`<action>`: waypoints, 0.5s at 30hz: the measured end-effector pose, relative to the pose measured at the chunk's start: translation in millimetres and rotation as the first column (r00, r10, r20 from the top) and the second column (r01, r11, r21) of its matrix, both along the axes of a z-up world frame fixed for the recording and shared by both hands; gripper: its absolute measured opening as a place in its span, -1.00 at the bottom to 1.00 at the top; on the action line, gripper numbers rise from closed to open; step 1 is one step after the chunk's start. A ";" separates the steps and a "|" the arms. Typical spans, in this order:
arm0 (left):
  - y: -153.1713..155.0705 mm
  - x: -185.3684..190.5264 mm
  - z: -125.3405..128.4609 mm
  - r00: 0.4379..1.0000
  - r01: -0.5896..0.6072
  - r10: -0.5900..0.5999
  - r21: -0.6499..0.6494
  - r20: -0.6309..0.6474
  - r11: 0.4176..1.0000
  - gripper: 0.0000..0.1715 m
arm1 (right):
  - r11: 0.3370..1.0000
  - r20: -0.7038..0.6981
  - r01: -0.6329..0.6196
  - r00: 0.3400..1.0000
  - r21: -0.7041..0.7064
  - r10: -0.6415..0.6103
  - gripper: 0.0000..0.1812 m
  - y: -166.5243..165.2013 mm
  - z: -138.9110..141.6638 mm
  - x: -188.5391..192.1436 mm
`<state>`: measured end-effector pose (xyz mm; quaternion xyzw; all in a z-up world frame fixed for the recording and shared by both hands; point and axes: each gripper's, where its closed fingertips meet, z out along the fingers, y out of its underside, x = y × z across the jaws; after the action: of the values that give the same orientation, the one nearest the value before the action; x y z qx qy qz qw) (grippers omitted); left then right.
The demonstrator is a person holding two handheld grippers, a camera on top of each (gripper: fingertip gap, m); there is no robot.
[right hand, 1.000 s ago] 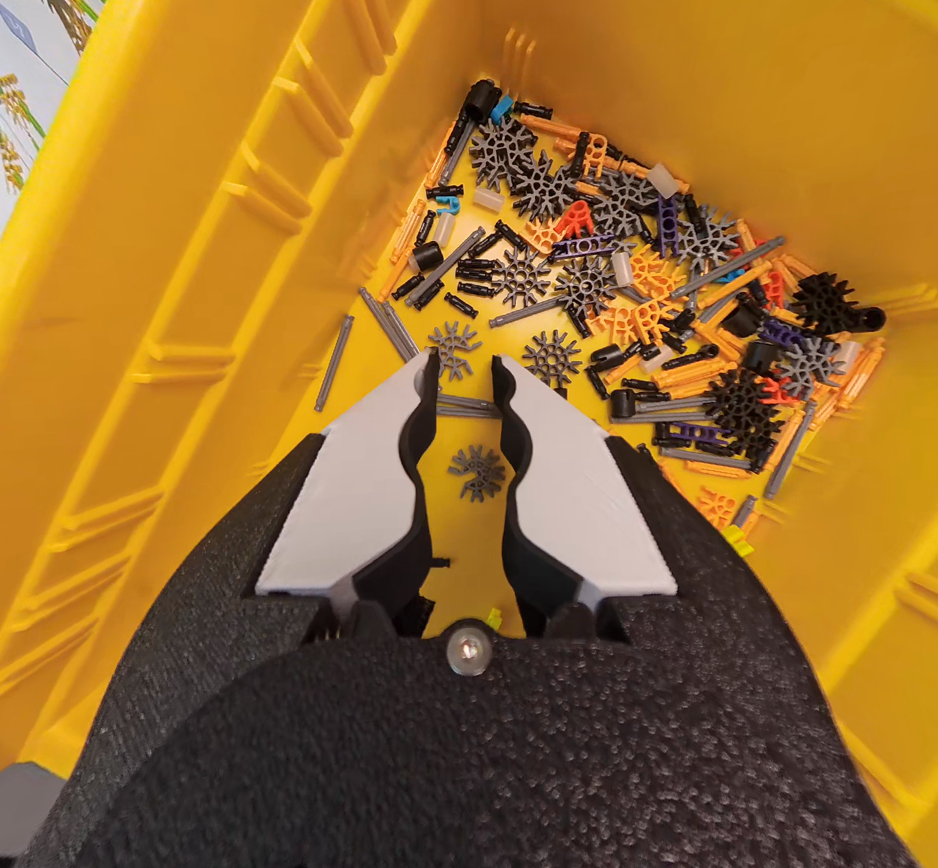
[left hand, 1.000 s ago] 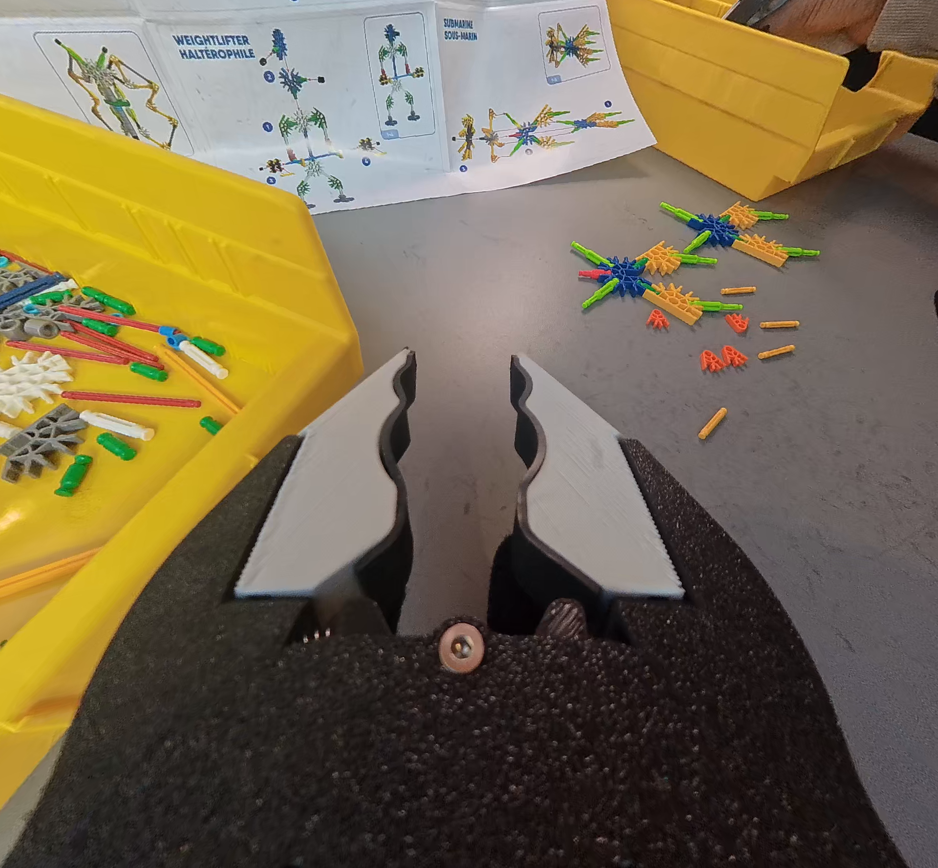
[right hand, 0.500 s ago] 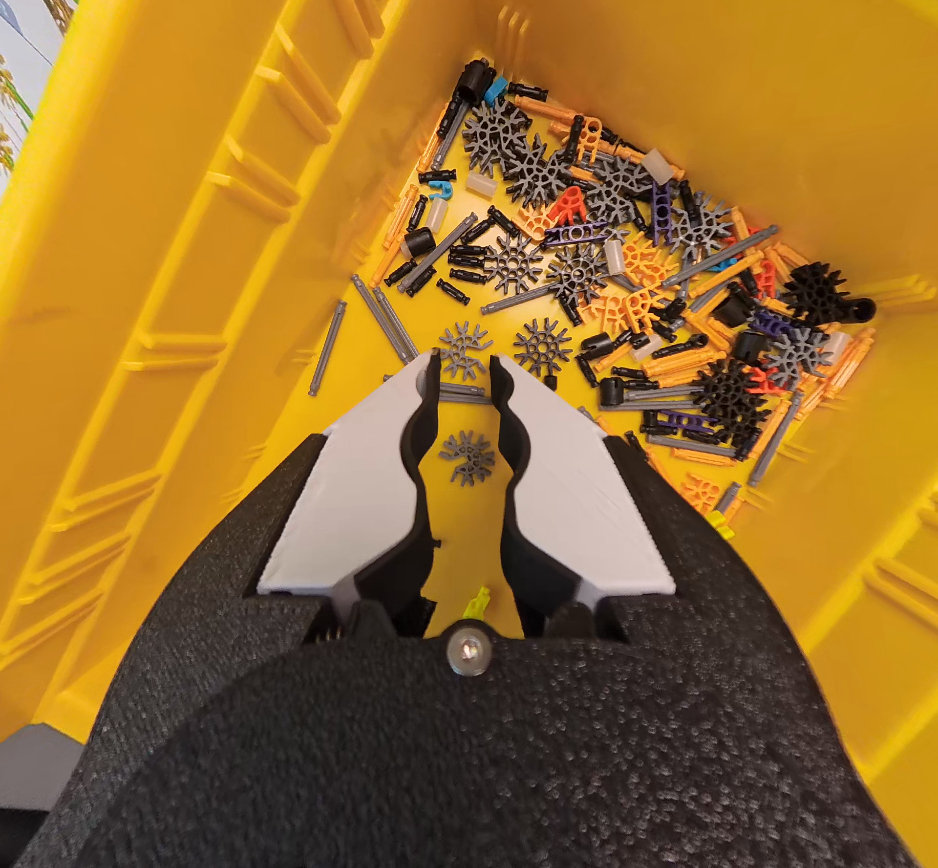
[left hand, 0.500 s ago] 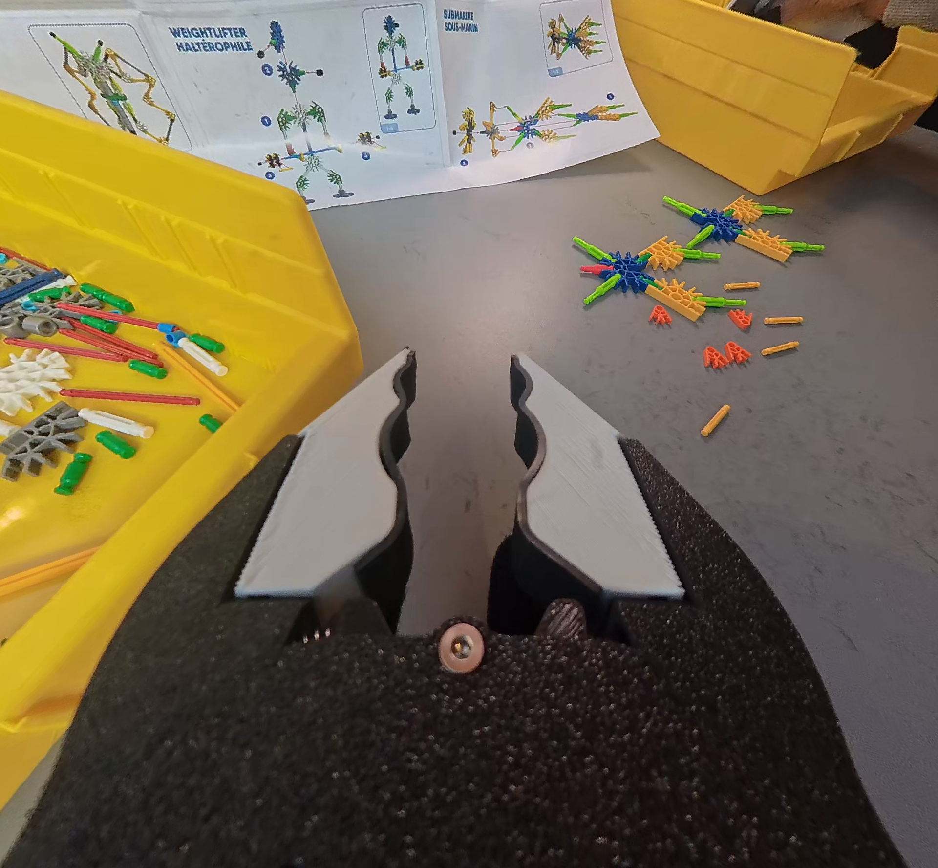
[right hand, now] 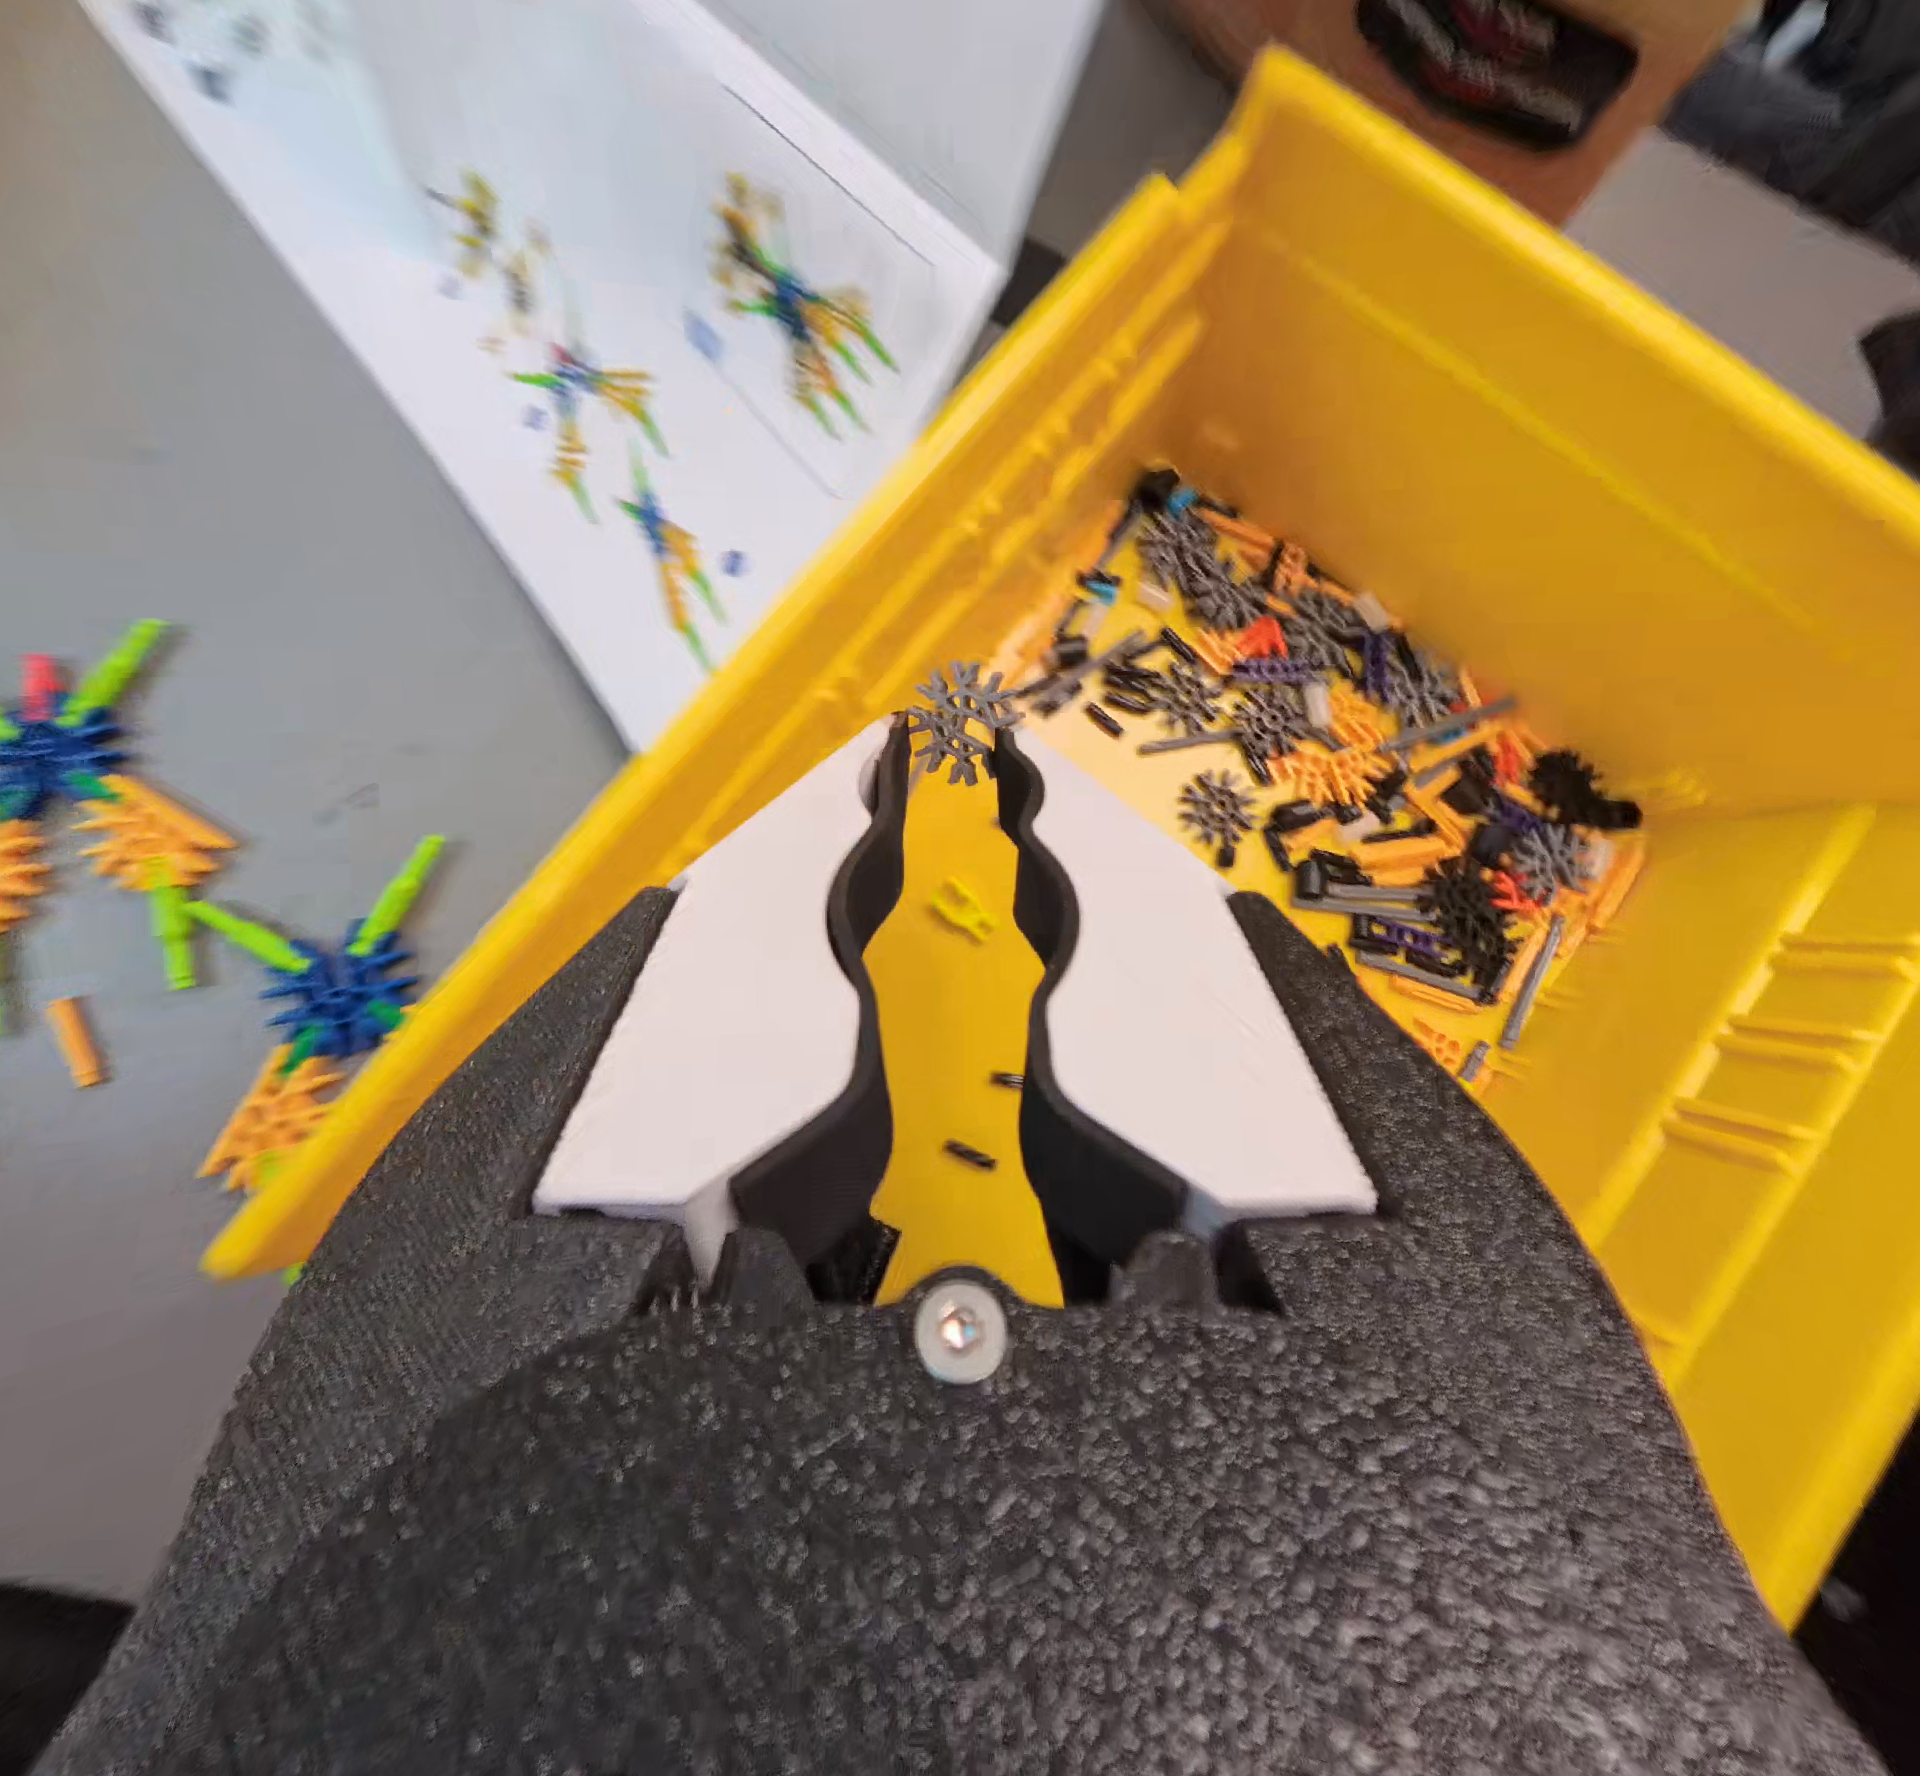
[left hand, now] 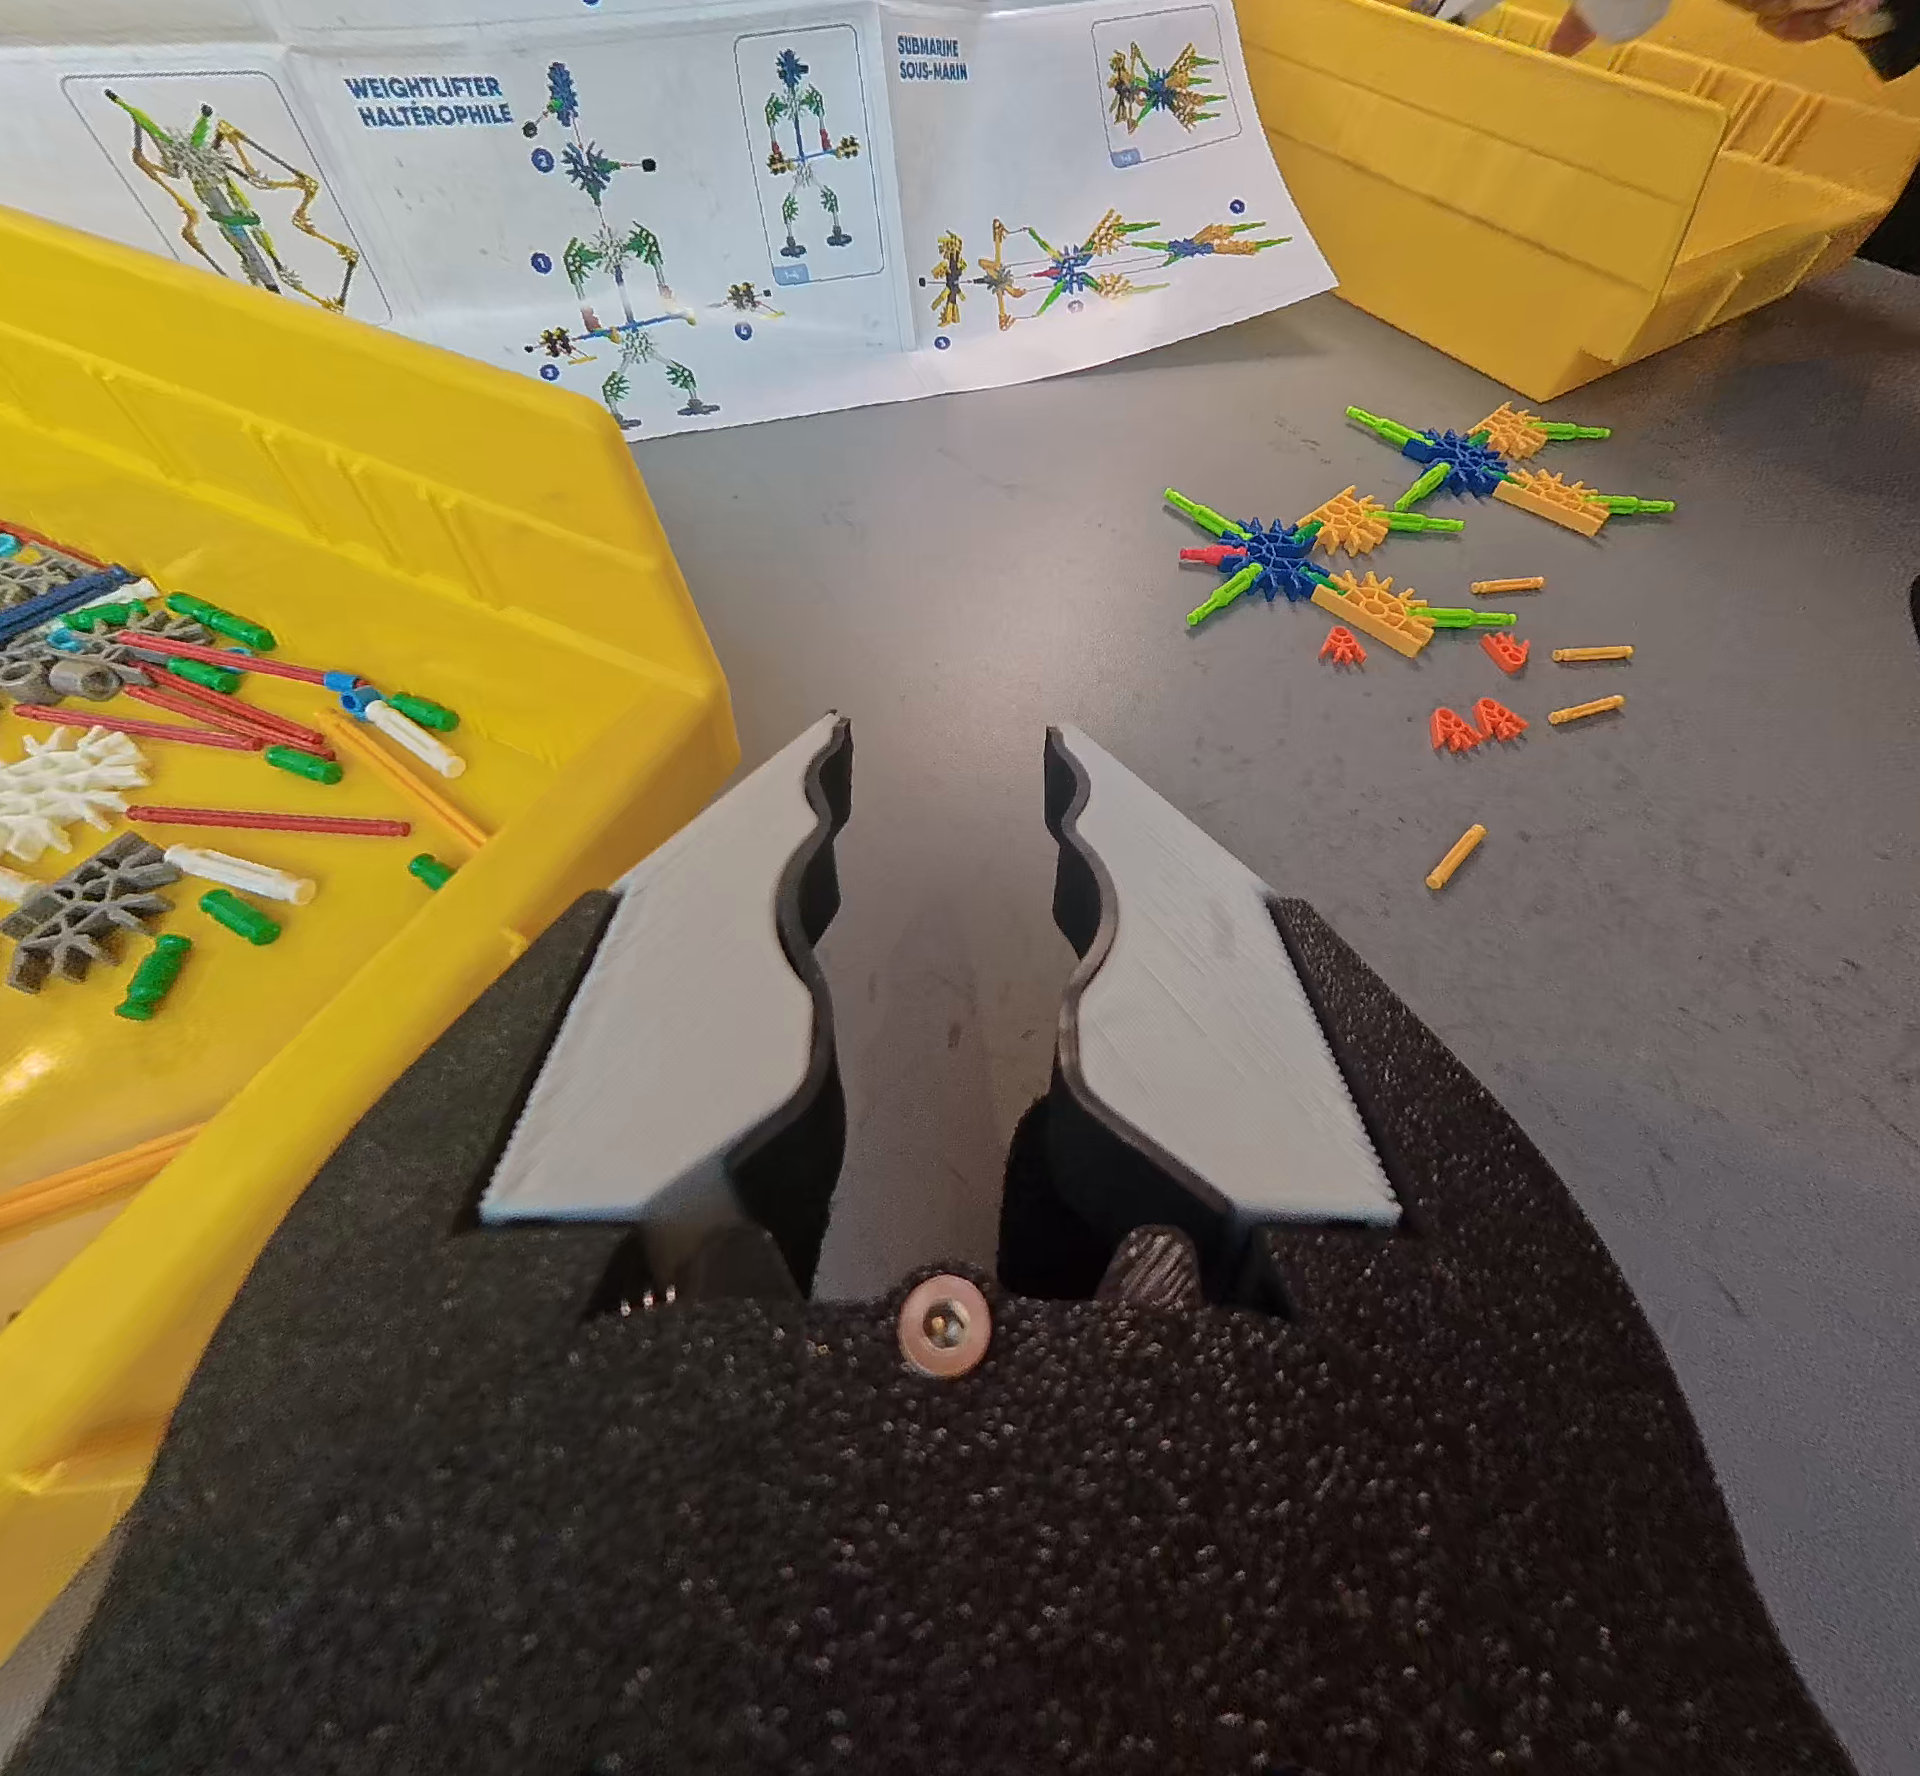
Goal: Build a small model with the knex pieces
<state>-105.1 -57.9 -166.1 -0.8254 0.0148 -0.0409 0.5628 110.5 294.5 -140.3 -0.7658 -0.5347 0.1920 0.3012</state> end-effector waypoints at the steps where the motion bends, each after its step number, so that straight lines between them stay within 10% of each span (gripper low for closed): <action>1: 0.2 0.0 -0.5 1.000 0.000 0.000 -0.003 0.001 1.000 -0.57 | 0.998 -0.043 -0.063 0.997 0.030 0.064 -0.84 -24.6 19.9 -5.3; 5: 0.9 1.3 -1.8 1.000 0.007 -0.007 -0.011 -0.005 1.000 -0.57 | 0.914 -0.123 -0.403 0.906 0.048 0.406 -0.85 -168.9 48.7 -24.0; 9: 0.1 4.4 -1.0 1.000 0.017 -0.017 -0.007 -0.011 1.000 -0.57 | 0.769 -0.036 -0.634 0.773 -0.078 0.634 -0.85 -295.6 -17.0 -21.5; 15: -0.4 7.1 -0.7 1.000 0.026 -0.026 -0.006 -0.011 1.000 -0.57 | 0.691 0.062 -0.712 0.690 -0.126 0.722 -0.84 -358.1 -76.3 -18.8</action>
<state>-98.0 -58.3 -166.8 -0.8271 0.0287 -0.0437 0.5596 91.7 -63.6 -216.7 -0.5184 -0.7970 0.2774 0.1380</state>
